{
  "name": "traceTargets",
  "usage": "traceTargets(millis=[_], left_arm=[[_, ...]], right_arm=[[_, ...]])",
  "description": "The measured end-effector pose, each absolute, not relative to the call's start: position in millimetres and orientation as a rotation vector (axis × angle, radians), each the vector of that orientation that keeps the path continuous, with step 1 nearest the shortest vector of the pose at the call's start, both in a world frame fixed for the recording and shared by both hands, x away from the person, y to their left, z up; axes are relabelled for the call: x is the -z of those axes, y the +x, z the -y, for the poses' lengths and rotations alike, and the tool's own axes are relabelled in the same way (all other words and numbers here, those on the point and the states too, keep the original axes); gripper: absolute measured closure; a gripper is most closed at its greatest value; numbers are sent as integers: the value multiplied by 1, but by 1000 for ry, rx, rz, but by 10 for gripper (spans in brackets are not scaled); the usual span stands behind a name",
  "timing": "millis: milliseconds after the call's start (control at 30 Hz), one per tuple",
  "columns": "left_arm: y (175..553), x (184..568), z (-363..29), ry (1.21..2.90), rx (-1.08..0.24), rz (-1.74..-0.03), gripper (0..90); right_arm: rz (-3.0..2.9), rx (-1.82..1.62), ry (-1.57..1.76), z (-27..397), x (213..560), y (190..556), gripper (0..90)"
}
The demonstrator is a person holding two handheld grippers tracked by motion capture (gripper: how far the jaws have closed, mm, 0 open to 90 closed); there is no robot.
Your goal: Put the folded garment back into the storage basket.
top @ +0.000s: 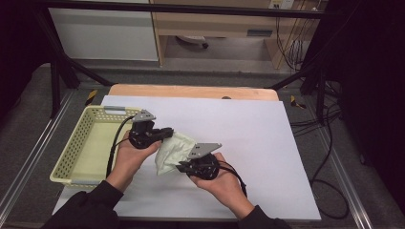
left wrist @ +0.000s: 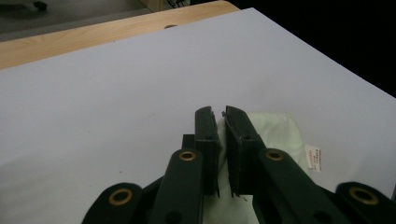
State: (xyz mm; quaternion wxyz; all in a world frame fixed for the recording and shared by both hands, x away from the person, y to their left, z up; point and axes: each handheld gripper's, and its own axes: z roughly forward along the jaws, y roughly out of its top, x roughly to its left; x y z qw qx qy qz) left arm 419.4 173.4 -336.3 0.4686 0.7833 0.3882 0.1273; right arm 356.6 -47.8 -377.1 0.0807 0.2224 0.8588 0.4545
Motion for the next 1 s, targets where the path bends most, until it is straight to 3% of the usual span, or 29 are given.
traceTargets(millis=[1000], left_arm=[[431,311,-231,1852,-367,-1009,845]], right_arm=[[-2562,-1407,583,-8,349,383,849]])
